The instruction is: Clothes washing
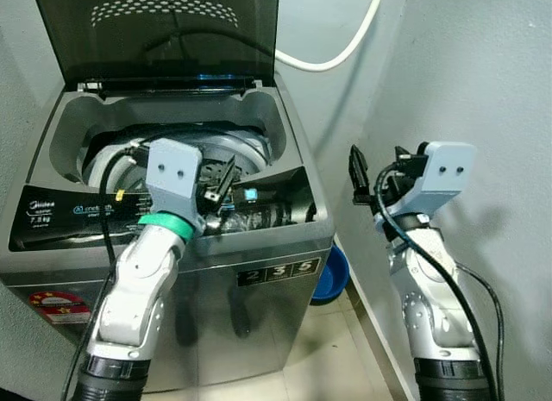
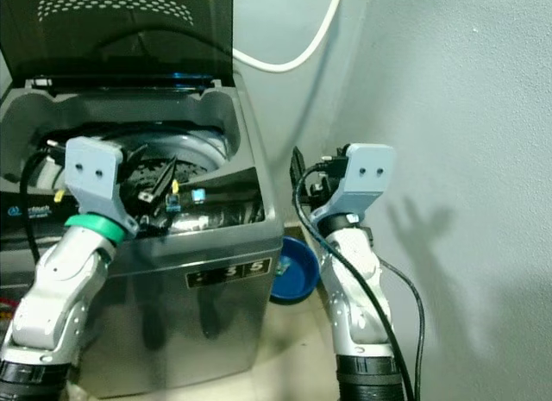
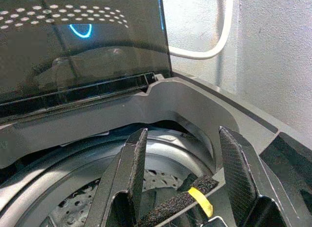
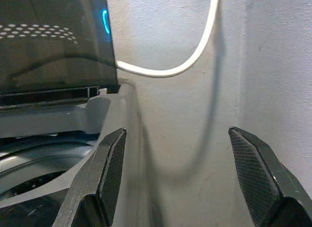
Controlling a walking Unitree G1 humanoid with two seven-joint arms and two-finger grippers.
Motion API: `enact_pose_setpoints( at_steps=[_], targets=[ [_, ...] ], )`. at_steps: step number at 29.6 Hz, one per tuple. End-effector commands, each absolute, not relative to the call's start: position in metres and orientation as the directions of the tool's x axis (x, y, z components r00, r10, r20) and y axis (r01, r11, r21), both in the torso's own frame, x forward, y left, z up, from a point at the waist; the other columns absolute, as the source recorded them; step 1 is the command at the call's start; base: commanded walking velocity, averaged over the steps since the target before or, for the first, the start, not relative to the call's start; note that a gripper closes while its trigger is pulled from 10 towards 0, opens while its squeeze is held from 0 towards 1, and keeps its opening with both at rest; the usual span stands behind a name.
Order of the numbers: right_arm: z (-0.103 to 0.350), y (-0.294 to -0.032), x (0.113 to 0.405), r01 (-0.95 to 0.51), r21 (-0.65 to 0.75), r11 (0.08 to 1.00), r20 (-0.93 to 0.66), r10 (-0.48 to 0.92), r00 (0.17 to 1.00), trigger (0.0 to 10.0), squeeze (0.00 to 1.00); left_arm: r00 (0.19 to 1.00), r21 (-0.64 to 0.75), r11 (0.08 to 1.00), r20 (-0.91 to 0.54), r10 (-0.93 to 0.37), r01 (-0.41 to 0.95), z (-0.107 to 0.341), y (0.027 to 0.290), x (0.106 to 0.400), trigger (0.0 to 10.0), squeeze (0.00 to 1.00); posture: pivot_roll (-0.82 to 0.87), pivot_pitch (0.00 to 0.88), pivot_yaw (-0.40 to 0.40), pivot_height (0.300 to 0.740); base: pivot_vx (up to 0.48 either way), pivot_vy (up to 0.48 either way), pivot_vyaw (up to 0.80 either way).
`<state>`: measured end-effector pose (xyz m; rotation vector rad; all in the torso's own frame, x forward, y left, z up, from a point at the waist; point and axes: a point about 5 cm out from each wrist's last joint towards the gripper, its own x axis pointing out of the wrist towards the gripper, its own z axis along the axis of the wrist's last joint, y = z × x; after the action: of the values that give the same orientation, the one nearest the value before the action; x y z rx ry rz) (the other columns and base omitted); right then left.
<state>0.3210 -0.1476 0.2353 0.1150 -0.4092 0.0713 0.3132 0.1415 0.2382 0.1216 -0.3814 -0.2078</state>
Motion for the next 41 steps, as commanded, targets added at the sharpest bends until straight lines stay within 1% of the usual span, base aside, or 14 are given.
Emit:
enact_pose_setpoints(
  at_steps=[1,4,5,9,16,19,23,26,28,29,33,35,37,41],
  targets=[
    [0.230,-0.153,0.322,-0.069,0.098,0.993,0.389,0.026,0.921,10.0,0.00,0.904,0.175,0.968,0.359,-0.234,0.181,0.239,0.139,0.313,10.0,0.00,0.05,0.051,0.017,0.740,0.000,0.000,0.00],
    [0.231,-0.153,0.322,-0.061,0.104,0.993,0.395,0.015,0.919,10.0,0.00,0.901,0.188,0.965,0.361,-0.240,0.182,0.240,0.138,0.315,10.0,0.00,0.05,0.065,0.016,0.740,0.000,0.000,0.00],
    [0.232,-0.153,0.322,-0.059,0.110,0.992,0.395,0.011,0.919,10.0,0.00,0.900,0.188,0.965,0.363,-0.242,0.184,0.242,0.138,0.316,10.0,0.00,0.05,0.083,0.013,0.740,0.000,0.000,0.00],
    [0.227,-0.149,0.319,-0.070,0.097,0.993,0.384,0.028,0.923,10.0,0.00,0.900,0.185,0.965,0.360,-0.245,0.188,0.242,0.137,0.315,10.0,0.00,0.05,0.083,0.018,0.740,0.000,0.000,0.00],
    [0.226,-0.150,0.320,-0.060,0.113,0.992,0.386,0.011,0.922,10.0,0.00,0.900,0.197,0.961,0.355,-0.253,0.193,0.239,0.138,0.315,10.0,0.00,0.06,0.047,0.033,0.740,0.000,0.000,0.00],
    [0.227,-0.149,0.321,-0.057,0.118,0.991,0.389,0.007,0.921,10.0,0.00,0.901,0.196,0.962,0.356,-0.250,0.189,0.241,0.139,0.316,10.0,0.00,0.06,0.068,0.033,0.740,0.000,0.000,0.00],
    [0.231,-0.145,0.322,-0.083,0.095,0.992,0.409,0.037,0.912,10.0,0.00,0.896,0.206,0.959,0.361,-0.258,0.193,0.242,0.139,0.317,10.0,0.00,0.07,0.026,0.031,0.740,0.000,0.000,0.00],
    [0.232,-0.146,0.322,-0.084,0.104,0.991,0.417,0.033,0.908,10.0,0.00,0.897,0.205,0.960,0.362,-0.254,0.189,0.242,0.140,0.317,10.0,0.00,0.07,0.016,0.033,0.740,0.000,0.000,0.00],
    [0.234,-0.148,0.322,-0.082,0.118,0.990,0.426,0.024,0.904,10.0,0.00,0.899,0.208,0.961,0.361,-0.249,0.182,0.241,0.141,0.316,10.0,0.00,0.08,0.024,0.026,0.740,0.000,0.000,0.00],
    [0.236,-0.149,0.322,-0.079,0.132,0.988,0.431,0.015,0.902,10.0,0.00,0.901,0.205,0.963,0.362,-0.240,0.174,0.243,0.144,0.316,10.0,0.00,0.08,0.043,0.012,0.740,0.000,0.000,0.00],
    [0.241,-0.146,0.324,-0.097,0.133,0.986,0.443,0.028,0.896,10.0,0.00,0.902,0.203,0.966,0.368,-0.228,0.161,0.245,0.147,0.316,10.0,0.00,0.08,0.045,0.006,0.740,0.000,0.000,0.00],
    [0.240,-0.144,0.324,-0.107,0.107,0.988,0.451,0.048,0.891,10.0,0.00,0.908,0.199,0.969,0.361,-0.212,0.147,0.241,0.150,0.315,10.0,0.00,0.08,0.026,0.007,0.740,0.000,0.000,0.00],
    [0.240,-0.144,0.324,-0.107,0.107,0.988,0.451,0.048,0.891,10.0,0.00,0.908,0.199,0.969,0.361,-0.212,0.147,0.241,0.150,0.315,10.0,0.00,0.08,0.026,0.007,0.740,0.000,0.000,0.00],
    [0.233,-0.152,0.317,-0.087,0.111,0.990,0.442,0.029,0.896,10.0,0.00,0.905,0.211,0.966,0.364,-0.219,0.149,0.240,0.148,0.309,10.0,0.00,0.08,0.043,0.000,0.740,0.000,0.000,0.00]
  ],
)
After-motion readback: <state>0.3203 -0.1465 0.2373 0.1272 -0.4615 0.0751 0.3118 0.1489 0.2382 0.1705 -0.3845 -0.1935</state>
